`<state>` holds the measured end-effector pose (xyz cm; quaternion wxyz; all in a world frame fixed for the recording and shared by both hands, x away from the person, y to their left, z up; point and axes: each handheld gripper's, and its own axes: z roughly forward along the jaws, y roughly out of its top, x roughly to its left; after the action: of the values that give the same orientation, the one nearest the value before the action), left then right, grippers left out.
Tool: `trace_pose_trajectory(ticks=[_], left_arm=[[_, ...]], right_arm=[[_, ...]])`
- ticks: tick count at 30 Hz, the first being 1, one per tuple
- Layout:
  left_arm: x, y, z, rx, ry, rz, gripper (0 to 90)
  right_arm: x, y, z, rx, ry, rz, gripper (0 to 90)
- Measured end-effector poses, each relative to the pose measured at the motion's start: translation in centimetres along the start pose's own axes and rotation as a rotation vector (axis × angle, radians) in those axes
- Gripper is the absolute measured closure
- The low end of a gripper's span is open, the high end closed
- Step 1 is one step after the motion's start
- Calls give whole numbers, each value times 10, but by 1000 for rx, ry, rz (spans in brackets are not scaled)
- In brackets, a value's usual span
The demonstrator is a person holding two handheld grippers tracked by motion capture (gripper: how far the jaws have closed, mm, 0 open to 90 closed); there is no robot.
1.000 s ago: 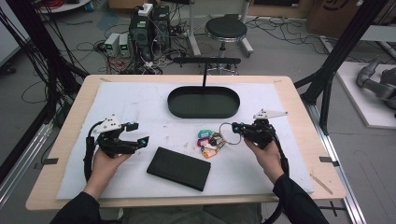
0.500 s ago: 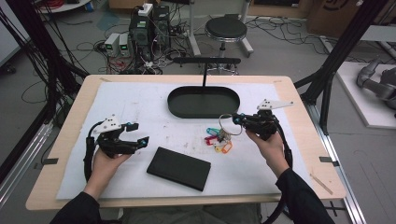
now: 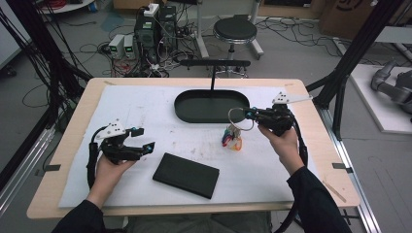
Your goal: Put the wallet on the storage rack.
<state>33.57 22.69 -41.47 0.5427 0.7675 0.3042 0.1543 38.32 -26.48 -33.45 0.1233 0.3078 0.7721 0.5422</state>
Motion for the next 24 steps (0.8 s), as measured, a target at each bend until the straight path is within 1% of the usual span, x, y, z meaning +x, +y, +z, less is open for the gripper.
trace_pose_trajectory(ticks=[3,8,15,20,21,23,24], left_arm=[[0,0,0,1,-1,0,235],[0,0,0,0,-2,-2,235],[0,0,-1,0,1,-2,235],[0,-1,-1,3,7,-4,235],[0,-1,-1,3,8,-3,235],[1,-1,-1,6,11,-4,235],[1,-2,-1,5,9,-5,235]], right_arm=[[-2,6,-1,-9,-2,-17,883],[-3,16,-4,-23,0,-27,882],[-9,31,-7,-53,-11,-39,882],[-16,43,-9,-67,-36,-50,883],[-20,47,-9,-82,-51,-46,883],[-21,48,-9,-84,-55,-46,883],[-23,51,-9,-92,-65,-44,882]])
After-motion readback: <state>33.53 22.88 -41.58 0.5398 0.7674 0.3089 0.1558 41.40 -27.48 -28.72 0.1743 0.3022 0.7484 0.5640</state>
